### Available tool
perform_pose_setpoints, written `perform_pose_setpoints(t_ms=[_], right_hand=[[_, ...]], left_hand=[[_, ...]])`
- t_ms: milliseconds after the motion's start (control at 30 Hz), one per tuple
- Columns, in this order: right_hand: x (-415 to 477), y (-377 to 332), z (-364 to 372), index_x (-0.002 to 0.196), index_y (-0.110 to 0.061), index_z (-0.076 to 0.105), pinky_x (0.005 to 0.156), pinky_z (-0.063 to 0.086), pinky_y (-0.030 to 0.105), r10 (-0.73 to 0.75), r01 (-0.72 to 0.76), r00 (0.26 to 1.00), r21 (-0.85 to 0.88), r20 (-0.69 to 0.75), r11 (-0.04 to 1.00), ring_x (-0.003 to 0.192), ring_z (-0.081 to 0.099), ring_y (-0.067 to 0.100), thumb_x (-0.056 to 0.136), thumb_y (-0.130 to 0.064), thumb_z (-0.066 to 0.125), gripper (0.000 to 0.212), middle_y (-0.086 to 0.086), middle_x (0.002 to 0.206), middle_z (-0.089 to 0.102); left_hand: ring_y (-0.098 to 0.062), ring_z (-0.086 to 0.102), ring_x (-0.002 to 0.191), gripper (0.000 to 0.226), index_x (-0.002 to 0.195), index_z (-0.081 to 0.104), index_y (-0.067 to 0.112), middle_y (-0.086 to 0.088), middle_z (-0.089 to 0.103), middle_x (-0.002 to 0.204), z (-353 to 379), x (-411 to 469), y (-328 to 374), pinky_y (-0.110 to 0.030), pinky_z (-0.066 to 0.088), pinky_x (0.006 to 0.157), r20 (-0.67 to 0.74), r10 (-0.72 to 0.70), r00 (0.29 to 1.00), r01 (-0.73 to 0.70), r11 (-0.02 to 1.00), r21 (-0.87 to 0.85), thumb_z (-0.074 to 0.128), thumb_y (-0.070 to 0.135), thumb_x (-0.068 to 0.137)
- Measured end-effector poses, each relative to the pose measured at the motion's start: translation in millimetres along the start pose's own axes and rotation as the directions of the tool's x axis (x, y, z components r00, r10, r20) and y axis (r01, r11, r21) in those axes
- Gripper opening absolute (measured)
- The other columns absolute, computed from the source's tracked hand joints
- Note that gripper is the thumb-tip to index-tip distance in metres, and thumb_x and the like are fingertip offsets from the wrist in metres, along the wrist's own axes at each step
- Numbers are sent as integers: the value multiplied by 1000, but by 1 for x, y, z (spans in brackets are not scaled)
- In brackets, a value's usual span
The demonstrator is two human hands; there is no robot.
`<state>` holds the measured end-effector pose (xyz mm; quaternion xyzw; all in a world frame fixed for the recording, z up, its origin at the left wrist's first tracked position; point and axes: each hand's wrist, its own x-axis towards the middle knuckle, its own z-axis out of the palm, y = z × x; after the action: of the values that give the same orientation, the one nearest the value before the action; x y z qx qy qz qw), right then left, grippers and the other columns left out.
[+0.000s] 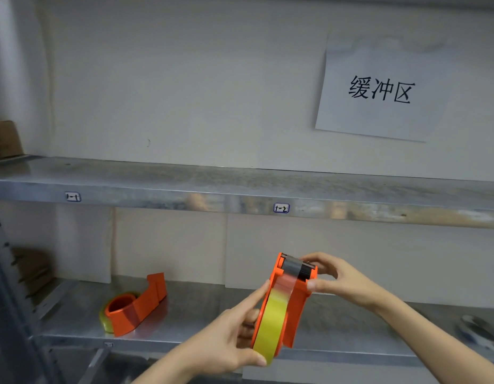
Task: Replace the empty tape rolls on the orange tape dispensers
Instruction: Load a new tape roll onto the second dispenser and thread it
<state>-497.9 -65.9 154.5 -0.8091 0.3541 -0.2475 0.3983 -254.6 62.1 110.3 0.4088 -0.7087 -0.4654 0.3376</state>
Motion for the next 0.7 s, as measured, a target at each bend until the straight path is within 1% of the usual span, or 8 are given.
perform_pose_setpoints(t_ms=[133, 267, 333, 433, 500, 533, 600, 700], right_hand=[[1, 5, 3, 109, -18, 60, 94, 47, 25, -40, 40, 999, 32, 2, 999, 106, 63, 13, 44, -54, 87, 79, 3, 109, 69], [4, 3, -1, 106, -23, 62, 95, 46, 26, -38, 38, 999, 8, 8, 999, 104, 63, 10, 43, -56, 86, 75, -4, 107, 71], [6, -1, -2, 105, -22, 63, 90, 48, 22, -33, 33, 999, 20, 27, 999, 101, 65, 9, 43, -52, 87, 73, -3, 105, 71], [6, -7, 0, 107, -16, 63, 82, 54, 29, -20, 15, 997, 72, 71, 997, 96, 67, 14, 48, -38, 86, 67, 4, 104, 71], [6, -9, 1, 107, -15, 64, 77, 54, 30, -4, -3, 998, 105, 65, 994, 92, 66, 15, 50, -48, 84, 69, 7, 102, 70], [6, -10, 1, 106, -14, 65, 78, 53, 31, 4, -9, 999, 101, 52, 995, 91, 65, 13, 53, -59, 79, 71, 8, 101, 70], [7, -11, 1, 102, -14, 68, 86, 48, 34, 42, -46, 998, 85, 51, 995, 94, 64, 10, 70, -74, 53, 70, 8, 100, 71], [13, -11, 0, 95, -10, 72, 80, 46, 26, 200, -221, 973, 213, 115, 952, 84, 66, 14, 86, -66, 17, 79, 5, 89, 73]], left_hand=[[-14, 65, 98, 105, 150, 9, 46, 1, 62, 106, 1, 3, 4, -33, 53, 94, 14, -12, 1000, 12, 1000, -20, 68, -6, 81], [-31, 65, 104, 106, 150, 7, 48, -18, 61, 114, -1, 2, 10, -42, 53, 98, 13, -6, 1000, 5, 999, 44, 69, -3, 81], [-25, 65, 98, 106, 150, 7, 50, -19, 61, 109, 2, 1, 13, -45, 52, 98, 14, 7, 1000, -8, 997, 76, 67, -4, 81], [-20, 66, 94, 107, 149, 6, 52, -8, 62, 97, 8, 1, 17, -41, 53, 97, 6, 20, 1000, -21, 993, 114, 67, -3, 80], [-28, 67, 100, 108, 148, 4, 53, -16, 63, 103, 10, 1, 19, -41, 53, 98, -1, 27, 1000, -26, 991, 135, 67, -3, 80], [-30, 66, 102, 108, 149, 4, 52, -18, 63, 106, 10, 1, 19, -43, 52, 98, -8, 28, 1000, -27, 991, 134, 66, -4, 80], [-32, 66, 102, 107, 149, 4, 50, -18, 64, 109, 10, 1, 19, -45, 52, 97, -18, 34, 999, -31, 991, 131, 65, -4, 80], [-31, 66, 102, 107, 149, 3, 50, -17, 65, 109, 11, 1, 20, -46, 52, 97, -4, 36, 999, -35, 989, 146, 65, -4, 81]])
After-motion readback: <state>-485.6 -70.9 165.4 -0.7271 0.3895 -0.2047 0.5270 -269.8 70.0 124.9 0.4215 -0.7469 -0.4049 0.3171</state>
